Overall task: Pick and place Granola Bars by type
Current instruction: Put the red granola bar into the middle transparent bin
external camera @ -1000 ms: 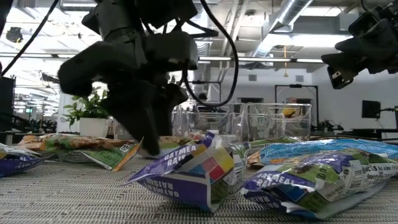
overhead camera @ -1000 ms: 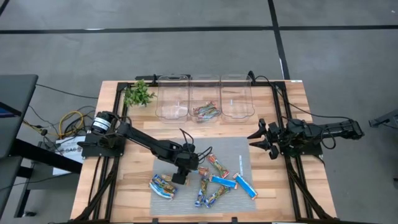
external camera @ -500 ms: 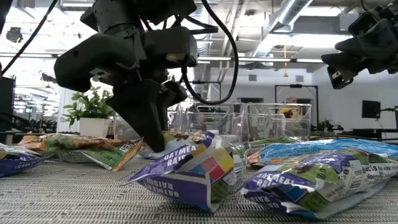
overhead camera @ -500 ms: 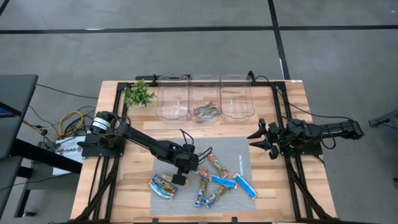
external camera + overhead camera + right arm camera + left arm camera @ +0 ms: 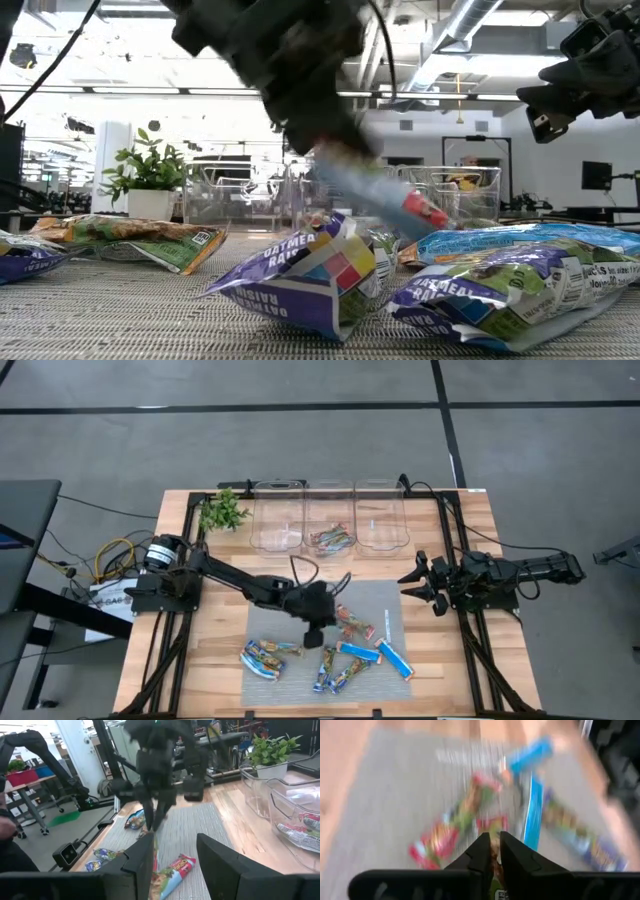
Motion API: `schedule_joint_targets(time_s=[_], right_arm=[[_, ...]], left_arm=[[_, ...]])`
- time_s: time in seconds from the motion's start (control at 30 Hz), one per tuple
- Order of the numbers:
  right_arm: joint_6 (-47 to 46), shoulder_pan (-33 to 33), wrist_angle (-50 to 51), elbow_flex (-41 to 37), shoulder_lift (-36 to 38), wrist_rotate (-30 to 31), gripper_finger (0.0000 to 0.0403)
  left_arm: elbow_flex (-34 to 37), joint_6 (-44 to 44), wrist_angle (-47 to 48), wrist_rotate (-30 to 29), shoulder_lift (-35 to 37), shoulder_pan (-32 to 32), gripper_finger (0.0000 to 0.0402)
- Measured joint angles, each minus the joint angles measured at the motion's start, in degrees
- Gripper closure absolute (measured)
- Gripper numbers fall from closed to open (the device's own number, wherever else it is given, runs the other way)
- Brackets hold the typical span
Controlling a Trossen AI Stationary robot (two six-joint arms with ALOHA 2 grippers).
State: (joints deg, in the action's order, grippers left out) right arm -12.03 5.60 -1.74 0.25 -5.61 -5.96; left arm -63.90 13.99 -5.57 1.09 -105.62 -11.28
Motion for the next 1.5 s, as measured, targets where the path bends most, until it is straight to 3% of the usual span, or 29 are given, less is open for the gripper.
schedule_joint_targets(time_s=[0.13, 0.77, 0.93, 1.13, 1.5], right_arm=[[0.0, 0.01, -0.02, 0.0, 0.02, 0.0, 0.0259], [0.0, 0.0, 0.0, 0.02, 0.02, 0.02, 0.0262], [0.0, 0.01, 0.0, 0.02, 0.02, 0.02, 0.026], [0.0, 0.0, 0.0, 0.02, 0.02, 0.02, 0.0261], [0.0, 0.01, 0.0, 0.01, 0.0, 0.02, 0.026]], left_arm=[[-0.02, 1.7, -6.85, 0.02, 1.48, 2.18, 0.0387], [-0.02, 1.61, -4.1, -0.57, 3.46, 3.31, 0.0401], [-0.15, 1.51, -4.84, -4.89, 3.97, 4.89, 0.0401], [-5.0, -1.92, -3.59, -10.36, 4.76, 9.51, 0.0401], [-19.15, -13.39, 16.05, -20.59, 5.9, 22.55, 0.0401]])
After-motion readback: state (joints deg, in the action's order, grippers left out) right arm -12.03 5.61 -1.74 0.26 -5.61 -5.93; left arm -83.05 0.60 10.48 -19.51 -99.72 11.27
